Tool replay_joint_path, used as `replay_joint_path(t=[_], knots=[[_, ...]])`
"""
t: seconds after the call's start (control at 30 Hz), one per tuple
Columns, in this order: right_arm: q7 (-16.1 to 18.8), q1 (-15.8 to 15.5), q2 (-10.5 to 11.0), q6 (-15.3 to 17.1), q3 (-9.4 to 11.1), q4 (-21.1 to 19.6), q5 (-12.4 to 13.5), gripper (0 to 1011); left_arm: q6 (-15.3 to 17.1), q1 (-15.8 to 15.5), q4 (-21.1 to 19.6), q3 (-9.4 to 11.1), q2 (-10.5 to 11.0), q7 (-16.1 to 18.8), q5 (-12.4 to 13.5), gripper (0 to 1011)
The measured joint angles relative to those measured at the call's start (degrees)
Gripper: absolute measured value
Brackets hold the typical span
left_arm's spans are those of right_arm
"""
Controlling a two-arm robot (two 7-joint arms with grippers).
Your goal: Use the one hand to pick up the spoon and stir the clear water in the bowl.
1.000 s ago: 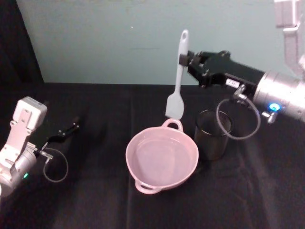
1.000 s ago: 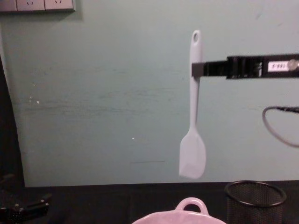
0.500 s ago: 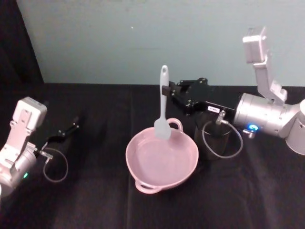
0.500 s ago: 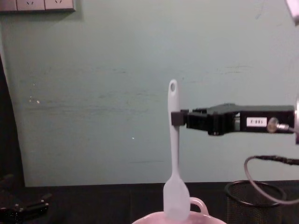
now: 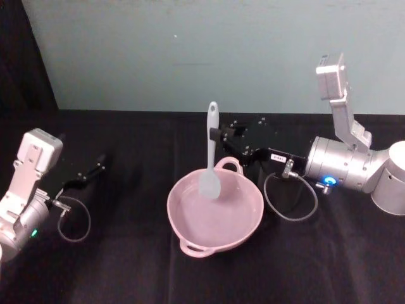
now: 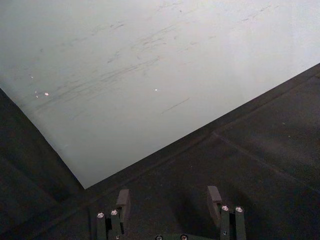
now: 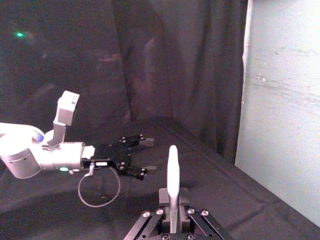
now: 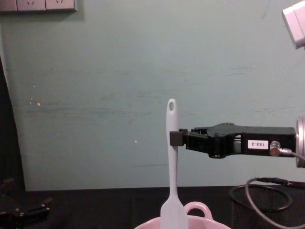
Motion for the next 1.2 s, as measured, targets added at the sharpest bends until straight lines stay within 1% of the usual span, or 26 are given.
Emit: replay_joint_path(t=[0.47, 0.8, 1.2], knots=[[1.5, -1.12, -0.44, -1.23, -0.92, 0.72, 0.01, 108, 0.0, 0.0, 0.0, 0.0, 0.0, 0.0, 0.0, 1005], [1.75, -1.26, -1.06, -3.43, -1.62, 1.83, -2.21, 108, 0.0, 0.0, 0.0, 0.0, 0.0, 0.0, 0.0, 1005], [2.15, -1.28, -1.36, -3.56, -1.31, 2.22, -2.14, 108, 0.0, 0.0, 0.0, 0.0, 0.0, 0.0, 0.0, 1005]])
